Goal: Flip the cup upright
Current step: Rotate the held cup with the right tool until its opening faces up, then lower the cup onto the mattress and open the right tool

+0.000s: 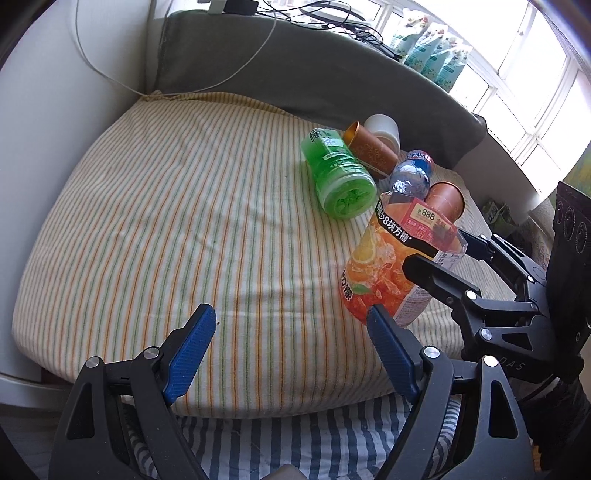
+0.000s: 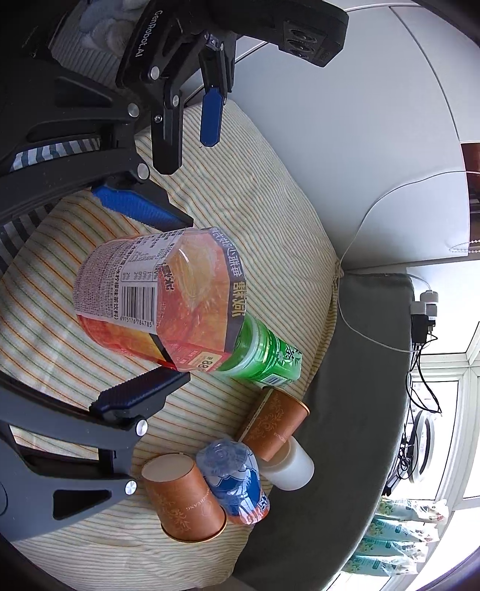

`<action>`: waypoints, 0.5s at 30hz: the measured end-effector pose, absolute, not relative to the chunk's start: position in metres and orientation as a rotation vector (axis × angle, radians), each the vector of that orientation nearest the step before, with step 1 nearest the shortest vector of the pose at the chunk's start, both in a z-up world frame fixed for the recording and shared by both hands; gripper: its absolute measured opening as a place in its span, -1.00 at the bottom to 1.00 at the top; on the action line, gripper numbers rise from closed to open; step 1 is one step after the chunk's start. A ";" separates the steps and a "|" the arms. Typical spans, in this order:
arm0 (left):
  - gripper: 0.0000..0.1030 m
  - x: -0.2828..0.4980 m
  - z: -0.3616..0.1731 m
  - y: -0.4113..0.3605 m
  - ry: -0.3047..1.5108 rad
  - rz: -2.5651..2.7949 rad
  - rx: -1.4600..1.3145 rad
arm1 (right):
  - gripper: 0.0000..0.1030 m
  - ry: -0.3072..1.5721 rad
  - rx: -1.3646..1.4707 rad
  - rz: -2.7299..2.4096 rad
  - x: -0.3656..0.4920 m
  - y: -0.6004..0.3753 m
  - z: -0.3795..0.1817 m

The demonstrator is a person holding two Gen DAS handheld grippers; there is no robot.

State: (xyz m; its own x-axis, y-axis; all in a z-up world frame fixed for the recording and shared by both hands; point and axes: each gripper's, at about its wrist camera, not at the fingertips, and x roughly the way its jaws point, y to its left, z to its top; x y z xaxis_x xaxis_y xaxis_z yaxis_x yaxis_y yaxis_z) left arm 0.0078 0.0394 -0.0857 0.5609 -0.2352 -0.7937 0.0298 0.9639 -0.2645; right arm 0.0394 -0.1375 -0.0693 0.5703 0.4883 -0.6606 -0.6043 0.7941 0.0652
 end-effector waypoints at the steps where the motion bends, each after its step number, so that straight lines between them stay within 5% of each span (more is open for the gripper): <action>1: 0.64 0.007 -0.085 0.038 0.956 -0.158 -0.222 | 0.55 0.718 -0.175 0.641 0.038 -0.138 -0.070; 15: 0.64 -0.029 -0.070 0.029 0.821 -0.138 -0.150 | 0.64 0.669 -0.145 0.593 0.011 -0.151 -0.064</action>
State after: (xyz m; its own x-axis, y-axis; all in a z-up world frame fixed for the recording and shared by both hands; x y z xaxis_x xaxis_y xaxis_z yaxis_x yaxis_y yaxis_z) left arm -0.0289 0.0288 -0.0700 0.6737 -0.1802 -0.7167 0.0644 0.9804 -0.1860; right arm 0.0105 -0.1507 -0.0641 0.6270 0.4697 -0.6216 -0.5604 0.8261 0.0589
